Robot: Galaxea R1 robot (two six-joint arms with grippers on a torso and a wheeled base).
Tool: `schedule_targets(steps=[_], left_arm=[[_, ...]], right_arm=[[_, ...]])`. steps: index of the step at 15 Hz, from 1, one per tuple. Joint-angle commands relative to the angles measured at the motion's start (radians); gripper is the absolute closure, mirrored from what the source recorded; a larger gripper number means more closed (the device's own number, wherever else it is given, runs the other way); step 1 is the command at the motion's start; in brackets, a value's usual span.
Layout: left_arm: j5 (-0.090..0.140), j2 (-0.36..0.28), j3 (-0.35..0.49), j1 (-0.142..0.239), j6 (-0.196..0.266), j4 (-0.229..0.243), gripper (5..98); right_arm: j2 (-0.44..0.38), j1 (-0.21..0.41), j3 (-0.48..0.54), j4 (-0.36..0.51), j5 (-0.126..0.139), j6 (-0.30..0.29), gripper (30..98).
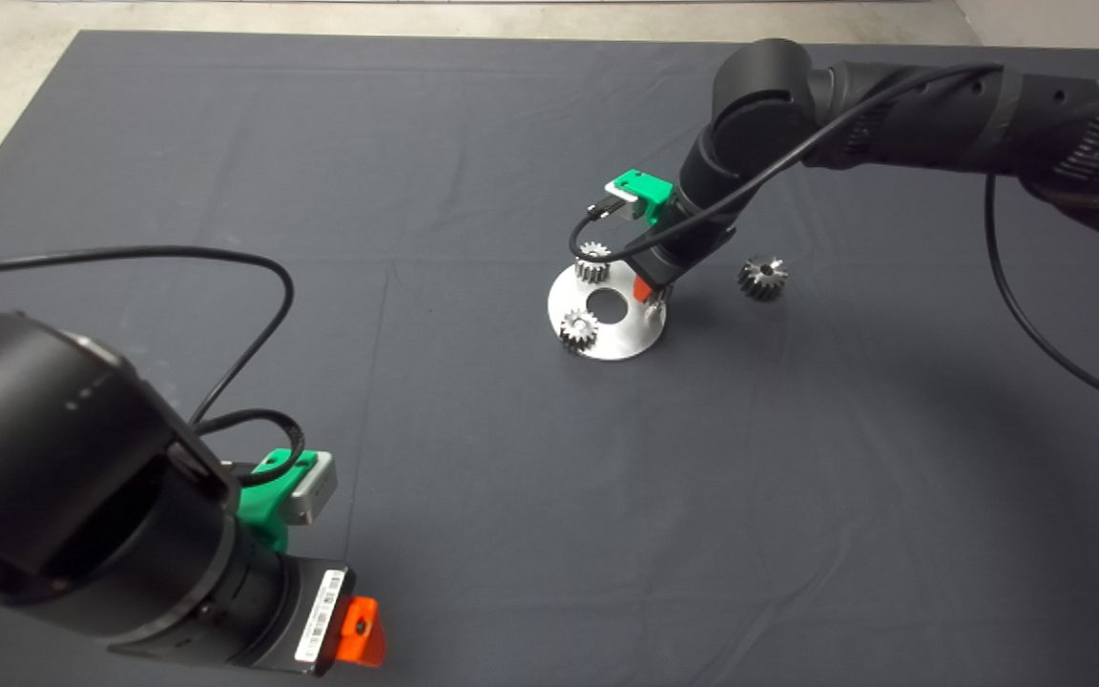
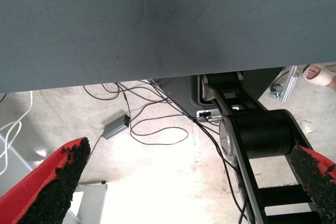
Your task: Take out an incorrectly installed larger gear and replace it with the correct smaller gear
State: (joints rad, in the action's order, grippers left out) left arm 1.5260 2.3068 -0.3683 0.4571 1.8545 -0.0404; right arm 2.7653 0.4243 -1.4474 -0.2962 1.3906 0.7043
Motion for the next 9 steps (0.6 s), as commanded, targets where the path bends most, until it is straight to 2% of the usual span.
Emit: schedule_targets(steps=[1, 9], left_arm=[[0.014, -0.005, 0.017, 0.006, 0.006, 0.022, 5.4], [0.014, -0.005, 0.017, 0.006, 0.006, 0.022, 5.4]], right_arm=[[0.004, 0.018, 0.009, -0.029, -0.001, 0.000, 88.2], [-0.004, 0.018, 0.009, -0.061, 0.001, -0.002, 88.1]])
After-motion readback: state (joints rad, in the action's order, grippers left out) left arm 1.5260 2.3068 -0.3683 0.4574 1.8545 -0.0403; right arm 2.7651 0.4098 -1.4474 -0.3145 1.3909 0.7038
